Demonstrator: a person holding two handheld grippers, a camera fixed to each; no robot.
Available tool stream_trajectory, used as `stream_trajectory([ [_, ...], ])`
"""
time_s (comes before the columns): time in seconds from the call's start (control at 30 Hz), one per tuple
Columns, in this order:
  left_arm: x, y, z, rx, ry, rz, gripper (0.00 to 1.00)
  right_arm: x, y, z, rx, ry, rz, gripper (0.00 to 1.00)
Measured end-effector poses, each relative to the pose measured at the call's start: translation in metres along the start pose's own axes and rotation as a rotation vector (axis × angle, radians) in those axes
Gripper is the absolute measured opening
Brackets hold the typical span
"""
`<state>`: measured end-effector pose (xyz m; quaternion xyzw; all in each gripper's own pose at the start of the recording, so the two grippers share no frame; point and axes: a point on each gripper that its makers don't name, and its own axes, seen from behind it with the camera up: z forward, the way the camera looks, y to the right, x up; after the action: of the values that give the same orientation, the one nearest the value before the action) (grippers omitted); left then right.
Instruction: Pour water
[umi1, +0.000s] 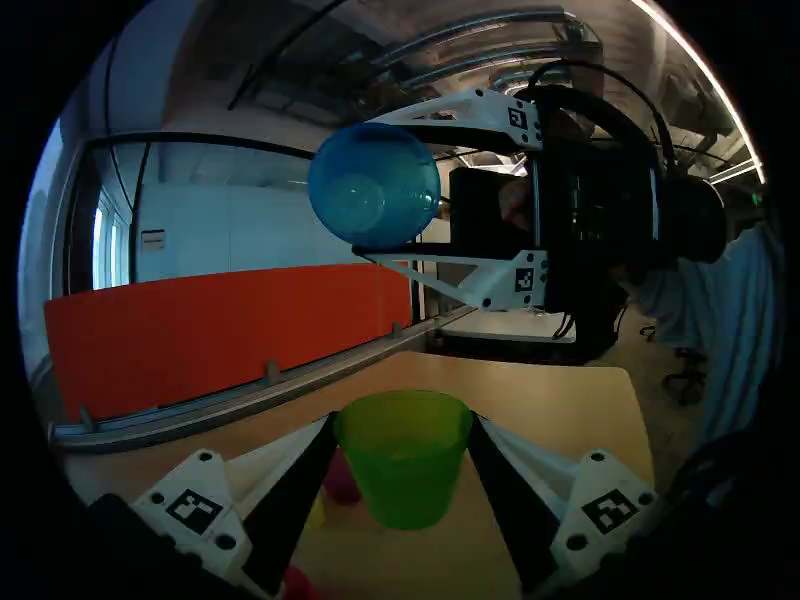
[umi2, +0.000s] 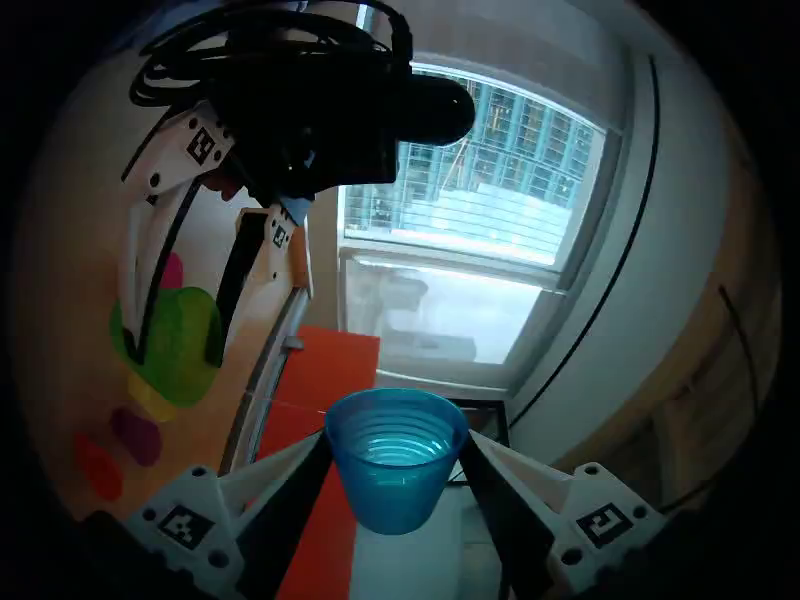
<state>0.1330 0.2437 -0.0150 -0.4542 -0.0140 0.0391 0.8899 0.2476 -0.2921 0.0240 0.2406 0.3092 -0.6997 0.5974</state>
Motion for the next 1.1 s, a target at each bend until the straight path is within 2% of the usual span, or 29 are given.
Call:
stream_trajectory([
  [0.27,0.000,-0.001,0.000,0.004,0.002,-0.001,0.90,0.002,-0.002,-0.001,0.001,0.006,0.042,0.90],
  [0.5,0.002,0.000,-0.001,0.005,0.003,0.000,0.90,-0.008,-0.006,-0.003,0.008,-0.006,0.148,0.90],
  [0.67,0.005,-0.001,-0.002,0.010,0.006,0.003,0.90,-0.014,-0.007,-0.007,0.003,-0.013,0.287,0.90],
  [0.87,0.005,-0.003,-0.003,0.013,0.010,-0.002,0.90,-0.022,-0.007,-0.014,-0.004,-0.023,0.502,0.90],
  [1.1,0.008,-0.004,-0.002,0.019,0.012,-0.003,0.90,-0.015,-0.014,-0.024,0.012,-0.007,0.731,0.90],
])
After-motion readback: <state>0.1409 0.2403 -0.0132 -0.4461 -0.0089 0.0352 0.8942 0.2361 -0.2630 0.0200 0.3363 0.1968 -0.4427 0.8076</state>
